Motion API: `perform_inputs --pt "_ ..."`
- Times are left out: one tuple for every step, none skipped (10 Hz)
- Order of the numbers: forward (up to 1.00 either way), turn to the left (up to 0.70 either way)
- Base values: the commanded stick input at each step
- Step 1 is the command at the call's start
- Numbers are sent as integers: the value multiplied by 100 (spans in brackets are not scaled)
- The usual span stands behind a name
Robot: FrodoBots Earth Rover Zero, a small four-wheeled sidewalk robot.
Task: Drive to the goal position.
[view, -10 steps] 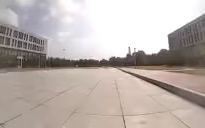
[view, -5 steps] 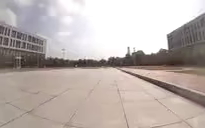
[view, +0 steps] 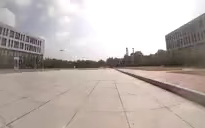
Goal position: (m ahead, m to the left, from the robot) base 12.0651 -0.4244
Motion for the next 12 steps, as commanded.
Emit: perform_inputs --pt "70 0" --pt "70 -1" --pt "70 -2" --pt "70 -32" --pt "70 -32" --pt "70 -29" --pt "70 -8" --pt "70 0" --pt "70 0" --pt "70 0" --pt "70 0" --pt "70 0"
